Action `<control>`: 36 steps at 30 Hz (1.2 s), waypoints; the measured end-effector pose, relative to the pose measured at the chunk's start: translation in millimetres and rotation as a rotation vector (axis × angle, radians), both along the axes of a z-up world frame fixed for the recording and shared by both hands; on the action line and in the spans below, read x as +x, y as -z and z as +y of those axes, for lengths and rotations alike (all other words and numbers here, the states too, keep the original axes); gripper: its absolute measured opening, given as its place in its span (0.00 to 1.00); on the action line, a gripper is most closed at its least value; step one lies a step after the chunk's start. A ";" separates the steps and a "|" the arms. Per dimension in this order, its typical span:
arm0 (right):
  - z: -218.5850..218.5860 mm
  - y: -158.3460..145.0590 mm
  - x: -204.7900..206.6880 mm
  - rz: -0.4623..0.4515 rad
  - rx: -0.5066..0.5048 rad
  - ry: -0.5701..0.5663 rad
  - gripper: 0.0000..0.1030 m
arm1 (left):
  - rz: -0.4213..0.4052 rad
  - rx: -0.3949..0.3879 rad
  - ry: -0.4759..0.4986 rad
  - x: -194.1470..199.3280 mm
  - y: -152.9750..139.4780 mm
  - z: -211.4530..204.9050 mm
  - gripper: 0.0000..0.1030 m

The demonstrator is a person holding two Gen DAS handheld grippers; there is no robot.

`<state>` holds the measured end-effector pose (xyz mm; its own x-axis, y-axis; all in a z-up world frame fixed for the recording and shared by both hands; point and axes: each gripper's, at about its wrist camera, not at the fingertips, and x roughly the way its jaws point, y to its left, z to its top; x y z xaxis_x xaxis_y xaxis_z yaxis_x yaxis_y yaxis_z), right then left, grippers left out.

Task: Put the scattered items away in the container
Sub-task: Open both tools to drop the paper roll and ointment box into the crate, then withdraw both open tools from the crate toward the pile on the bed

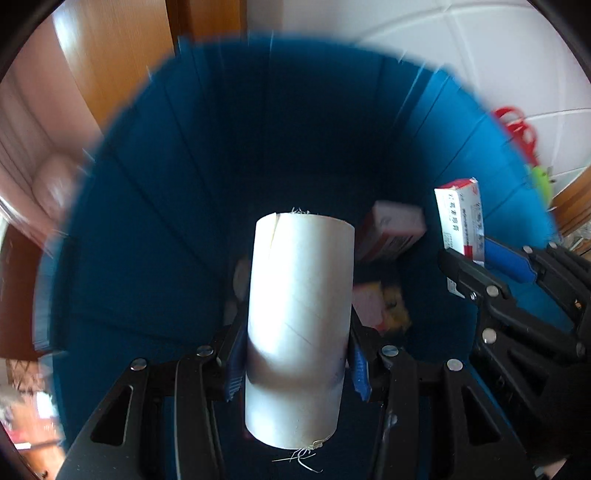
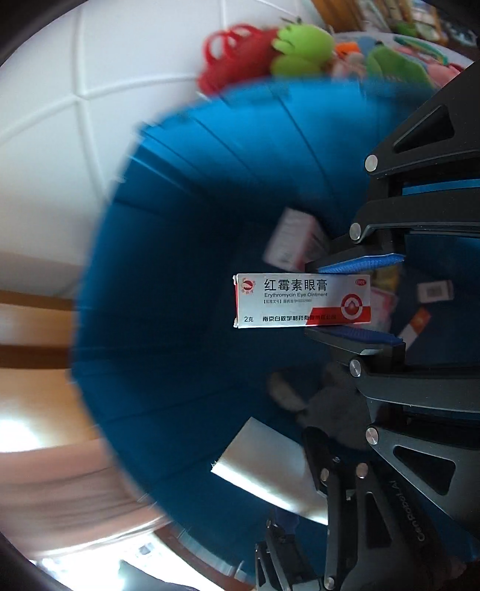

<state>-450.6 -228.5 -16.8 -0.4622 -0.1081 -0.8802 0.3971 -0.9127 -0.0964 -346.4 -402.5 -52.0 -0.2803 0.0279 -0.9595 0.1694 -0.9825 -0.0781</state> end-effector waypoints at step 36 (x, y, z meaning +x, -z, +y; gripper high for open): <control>3.2 187.1 8.8 -0.603 0.270 -0.041 0.99 | -0.436 -0.152 0.022 -12.1 133.2 -1.3 0.69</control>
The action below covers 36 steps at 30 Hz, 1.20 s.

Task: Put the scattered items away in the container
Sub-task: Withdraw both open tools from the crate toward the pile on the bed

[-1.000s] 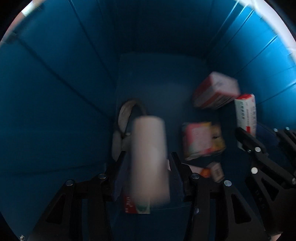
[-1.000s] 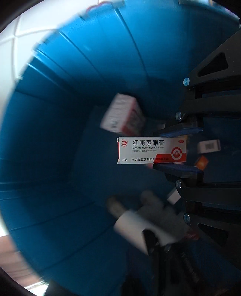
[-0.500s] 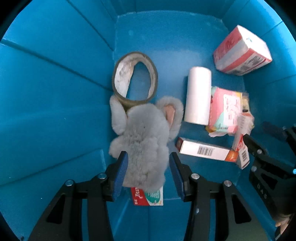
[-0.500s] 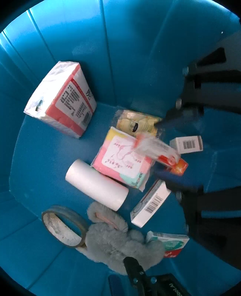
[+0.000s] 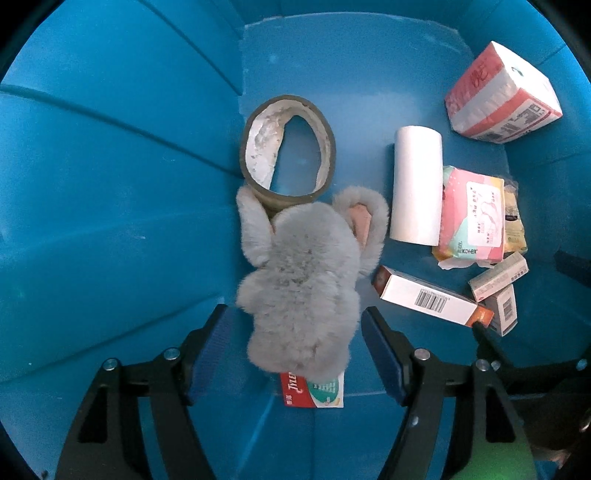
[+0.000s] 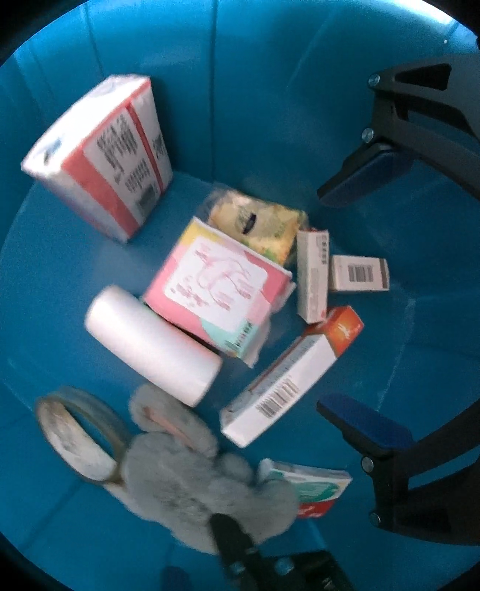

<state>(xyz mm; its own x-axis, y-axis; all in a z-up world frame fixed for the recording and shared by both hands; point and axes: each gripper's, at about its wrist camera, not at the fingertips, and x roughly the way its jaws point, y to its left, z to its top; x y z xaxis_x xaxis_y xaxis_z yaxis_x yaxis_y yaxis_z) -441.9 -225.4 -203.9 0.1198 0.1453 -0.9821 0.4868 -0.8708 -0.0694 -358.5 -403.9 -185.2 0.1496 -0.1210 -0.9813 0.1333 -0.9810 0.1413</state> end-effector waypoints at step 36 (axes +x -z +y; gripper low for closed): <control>108.2 -273.1 135.2 0.940 -0.241 0.081 1.00 | 0.938 0.049 0.123 115.1 -250.1 83.3 0.70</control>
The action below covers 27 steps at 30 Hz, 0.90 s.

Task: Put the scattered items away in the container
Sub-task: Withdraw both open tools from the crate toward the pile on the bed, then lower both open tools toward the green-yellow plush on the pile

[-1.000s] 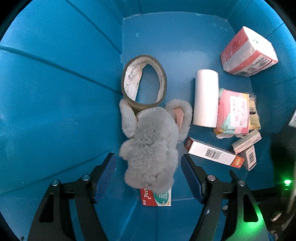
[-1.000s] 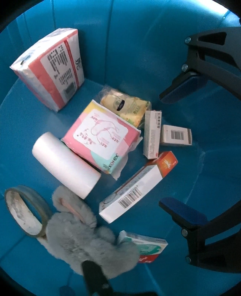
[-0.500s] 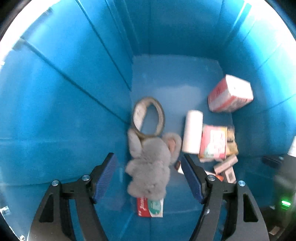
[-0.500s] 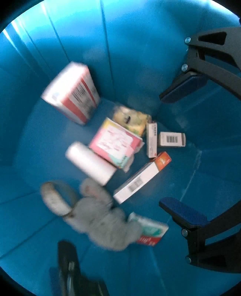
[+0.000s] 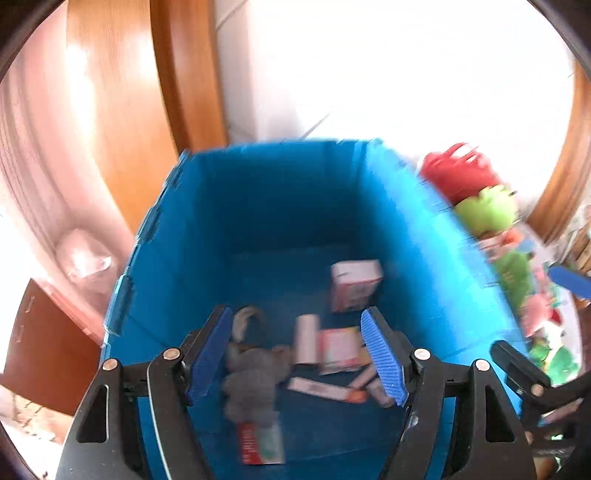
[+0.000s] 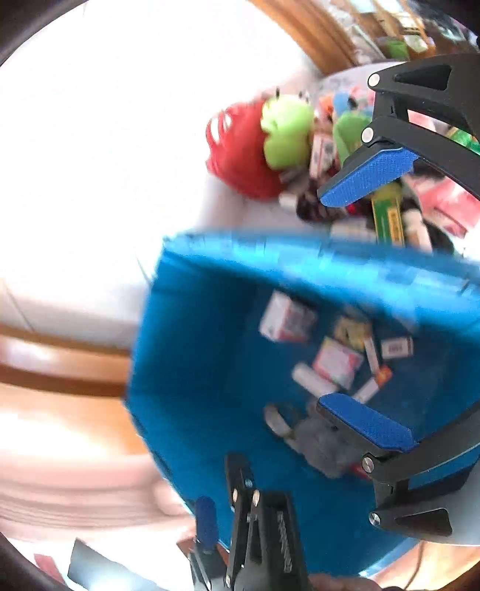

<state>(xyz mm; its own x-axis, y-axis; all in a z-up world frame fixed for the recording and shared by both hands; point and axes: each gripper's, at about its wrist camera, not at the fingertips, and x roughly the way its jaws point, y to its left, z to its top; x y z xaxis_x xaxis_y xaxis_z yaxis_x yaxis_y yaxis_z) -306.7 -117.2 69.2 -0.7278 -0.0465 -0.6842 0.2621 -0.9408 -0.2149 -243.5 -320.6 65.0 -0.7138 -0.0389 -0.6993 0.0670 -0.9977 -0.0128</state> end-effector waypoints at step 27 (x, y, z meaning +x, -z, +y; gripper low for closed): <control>460.0 97.3 176.1 -0.038 -0.175 0.443 1.00 | 0.031 0.034 0.225 61.5 75.3 386.7 0.86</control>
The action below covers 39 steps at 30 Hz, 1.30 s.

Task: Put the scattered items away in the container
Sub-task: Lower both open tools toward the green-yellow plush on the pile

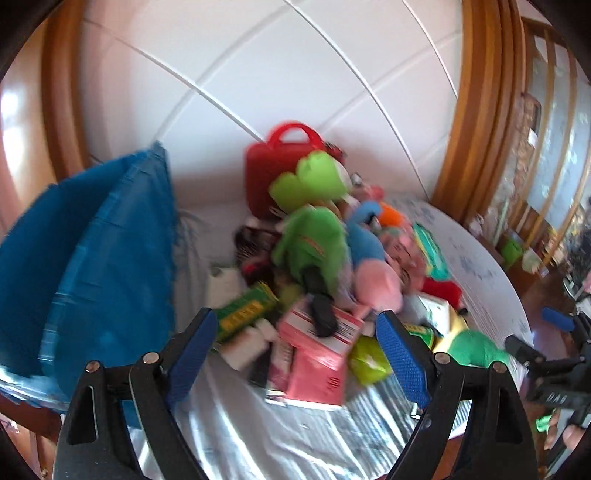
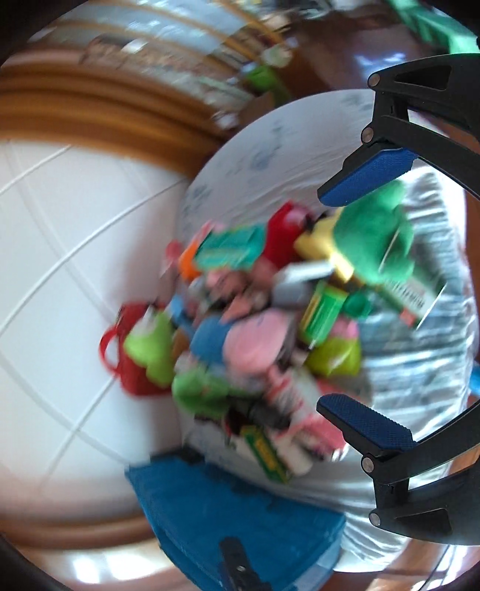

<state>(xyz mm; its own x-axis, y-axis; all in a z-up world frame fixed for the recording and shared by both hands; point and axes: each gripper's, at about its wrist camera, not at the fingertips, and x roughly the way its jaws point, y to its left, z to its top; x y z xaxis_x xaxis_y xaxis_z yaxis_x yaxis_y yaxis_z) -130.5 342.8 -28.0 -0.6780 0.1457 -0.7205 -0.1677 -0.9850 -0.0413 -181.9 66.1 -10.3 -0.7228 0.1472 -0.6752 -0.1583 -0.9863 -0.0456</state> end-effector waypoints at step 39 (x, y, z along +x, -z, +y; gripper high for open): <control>211.6 161.1 -8.1 -0.432 -0.087 -0.260 0.82 | -0.343 -0.082 -0.096 28.4 190.4 284.3 0.80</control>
